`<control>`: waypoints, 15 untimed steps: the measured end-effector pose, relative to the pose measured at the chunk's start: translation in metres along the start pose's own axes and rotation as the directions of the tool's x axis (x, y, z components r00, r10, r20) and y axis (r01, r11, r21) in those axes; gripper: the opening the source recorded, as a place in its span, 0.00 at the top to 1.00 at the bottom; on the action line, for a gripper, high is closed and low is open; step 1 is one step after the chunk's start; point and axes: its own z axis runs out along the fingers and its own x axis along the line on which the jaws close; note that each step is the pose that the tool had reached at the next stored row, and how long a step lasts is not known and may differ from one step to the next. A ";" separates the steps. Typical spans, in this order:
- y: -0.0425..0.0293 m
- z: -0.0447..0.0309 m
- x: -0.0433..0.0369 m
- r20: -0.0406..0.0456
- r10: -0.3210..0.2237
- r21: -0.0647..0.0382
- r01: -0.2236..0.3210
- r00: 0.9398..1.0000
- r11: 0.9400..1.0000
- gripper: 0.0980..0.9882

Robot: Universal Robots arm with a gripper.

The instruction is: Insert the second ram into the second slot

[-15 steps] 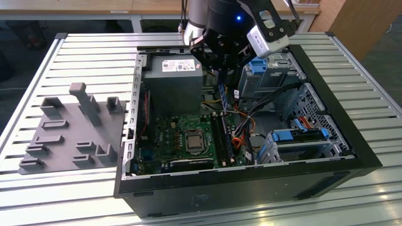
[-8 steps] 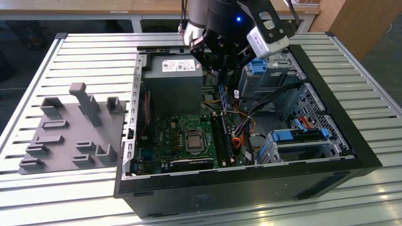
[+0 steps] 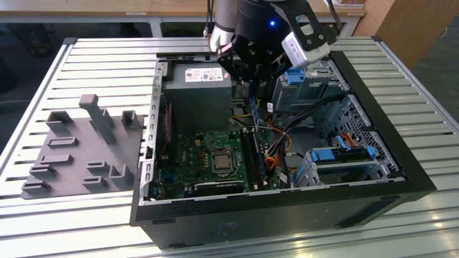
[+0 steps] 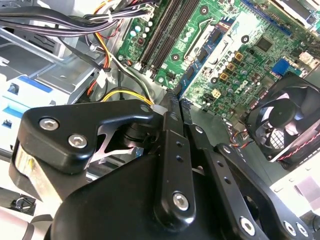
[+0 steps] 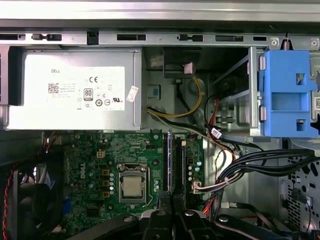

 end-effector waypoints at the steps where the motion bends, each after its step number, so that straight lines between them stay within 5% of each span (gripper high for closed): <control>1: -0.0002 0.0002 0.0000 0.000 0.000 0.000 0.000 1.000 1.000 0.96; 15: -0.0016 0.0045 0.0000 0.000 0.000 0.000 0.000 1.000 1.000 0.96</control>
